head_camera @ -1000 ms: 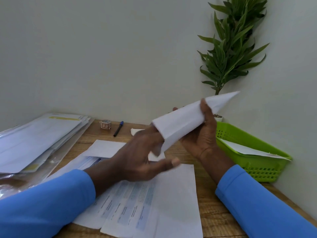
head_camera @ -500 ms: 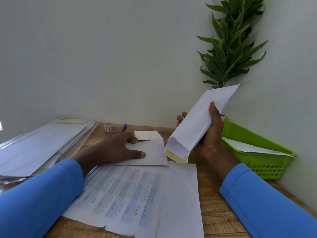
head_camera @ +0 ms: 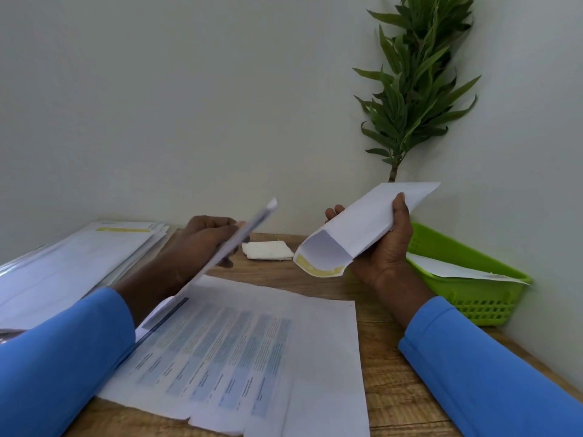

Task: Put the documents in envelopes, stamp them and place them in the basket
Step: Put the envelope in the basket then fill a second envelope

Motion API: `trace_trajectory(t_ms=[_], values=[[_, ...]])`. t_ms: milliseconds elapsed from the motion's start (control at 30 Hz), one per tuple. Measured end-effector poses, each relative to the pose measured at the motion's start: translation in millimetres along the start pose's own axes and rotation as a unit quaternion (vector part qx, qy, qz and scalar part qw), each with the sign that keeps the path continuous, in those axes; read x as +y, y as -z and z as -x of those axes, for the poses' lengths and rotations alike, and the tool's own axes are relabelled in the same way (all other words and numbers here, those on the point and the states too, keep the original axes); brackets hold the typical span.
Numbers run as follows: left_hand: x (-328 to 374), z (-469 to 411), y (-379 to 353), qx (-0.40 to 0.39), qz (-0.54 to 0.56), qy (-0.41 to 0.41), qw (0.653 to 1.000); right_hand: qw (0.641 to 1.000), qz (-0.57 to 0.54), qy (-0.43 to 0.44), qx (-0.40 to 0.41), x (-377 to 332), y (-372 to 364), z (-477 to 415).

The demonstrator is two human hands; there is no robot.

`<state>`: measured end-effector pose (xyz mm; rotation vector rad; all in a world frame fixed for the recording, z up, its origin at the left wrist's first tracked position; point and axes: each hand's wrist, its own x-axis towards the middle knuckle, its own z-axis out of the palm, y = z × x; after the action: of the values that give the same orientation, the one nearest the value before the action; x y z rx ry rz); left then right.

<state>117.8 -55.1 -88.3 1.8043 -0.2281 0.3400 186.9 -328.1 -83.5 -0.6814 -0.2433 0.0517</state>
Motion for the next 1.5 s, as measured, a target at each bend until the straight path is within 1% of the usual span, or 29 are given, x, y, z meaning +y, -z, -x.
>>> trace_trajectory(t_ms=[67,133,233,300,367,433,600,667,833,1067,1333,1500], values=[[4.0,4.7,-11.4,-0.027,-0.038,-0.016,0.999,0.999,-0.025,0.024,0.007,-0.3,0.4,-2.2],[2.4,9.3,-21.7,-0.049,-0.038,-0.024,0.998,0.998,-0.037,0.041,0.007,0.7,1.6,-4.4],[-1.6,13.2,-30.9,-0.104,-0.029,0.001,0.994,0.999,-0.023,0.042,0.014,6.0,1.9,-5.4],[-3.3,12.5,-33.6,-0.11,-0.046,0.0,0.993,0.999,-0.017,0.043,0.014,10.3,0.4,-5.3],[-3.6,12.2,-35.3,-0.103,-0.042,0.008,0.994,0.999,-0.012,0.046,0.008,12.9,-1.4,-5.1],[-1.8,13.1,-35.3,-0.093,-0.015,0.025,0.995,0.999,-0.004,0.041,-0.003,13.5,-3.5,-3.2],[-0.9,11.4,-35.0,-0.046,0.024,0.053,0.997,0.999,0.016,0.025,-0.025,17.3,-5.5,0.2],[-3.5,9.5,-35.7,-0.032,0.021,0.063,0.997,0.999,0.015,0.033,-0.026,19.7,-7.1,1.2],[-9.1,5.8,-37.9,-0.032,0.004,0.078,0.996,0.999,0.023,0.028,-0.037,20.8,-10.8,4.1],[-10.3,4.9,-38.2,-0.012,-0.004,0.084,0.996,0.998,-0.018,0.05,-0.035,12.6,-11.2,1.6],[-16.9,-0.1,-38.8,0.024,-0.019,0.106,0.994,0.997,-0.036,0.051,-0.033,10.4,-11.2,1.7],[-18.7,-0.7,-40.0,0.041,-0.031,0.11,0.993,0.999,-0.022,0.02,-0.036,11.6,-8.2,0.0]])
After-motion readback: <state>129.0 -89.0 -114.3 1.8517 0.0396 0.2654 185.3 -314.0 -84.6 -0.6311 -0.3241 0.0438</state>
